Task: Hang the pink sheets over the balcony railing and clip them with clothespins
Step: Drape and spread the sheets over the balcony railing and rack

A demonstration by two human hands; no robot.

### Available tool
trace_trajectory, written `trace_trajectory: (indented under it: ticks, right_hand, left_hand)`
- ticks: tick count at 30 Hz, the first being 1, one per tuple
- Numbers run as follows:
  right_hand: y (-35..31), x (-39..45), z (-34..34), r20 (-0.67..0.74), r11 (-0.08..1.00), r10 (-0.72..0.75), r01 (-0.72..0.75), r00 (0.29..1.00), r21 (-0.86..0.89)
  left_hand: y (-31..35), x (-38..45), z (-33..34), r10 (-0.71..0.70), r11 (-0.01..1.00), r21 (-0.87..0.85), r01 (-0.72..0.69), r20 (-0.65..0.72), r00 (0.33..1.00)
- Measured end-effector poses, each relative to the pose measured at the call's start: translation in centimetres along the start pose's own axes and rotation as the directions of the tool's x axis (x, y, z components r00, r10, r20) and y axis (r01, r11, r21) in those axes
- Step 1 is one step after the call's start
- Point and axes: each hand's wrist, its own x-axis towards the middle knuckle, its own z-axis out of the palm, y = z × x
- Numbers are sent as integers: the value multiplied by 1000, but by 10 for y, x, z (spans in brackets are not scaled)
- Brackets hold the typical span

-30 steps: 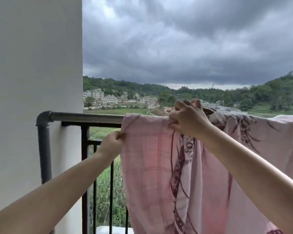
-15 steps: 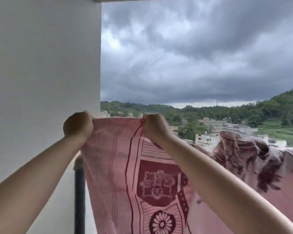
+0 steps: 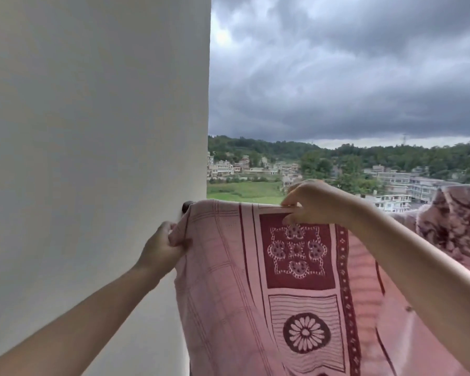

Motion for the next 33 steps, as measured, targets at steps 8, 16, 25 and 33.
trace_trajectory:
  ticks: [8, 16, 25, 33]
  right_hand:
    - [10, 35, -9, -258, 987, 156, -163, 953, -3]
    - [6, -20, 4, -331, 972, 228, -196, 916, 126]
    - [96, -264, 55, -667, 904, 393, -397, 633, 156]
    - [261, -410, 59, -393, 513, 801, -856, 451, 64]
  left_hand:
    - [28, 64, -37, 186, 980, 129, -152, -313, 931]
    - [82, 11, 45, 536, 689, 589, -423, -21, 844]
    - [130, -103, 225, 835, 264, 417, -870, 354, 422]
    - [229, -172, 378, 895, 221, 333, -917, 305, 326]
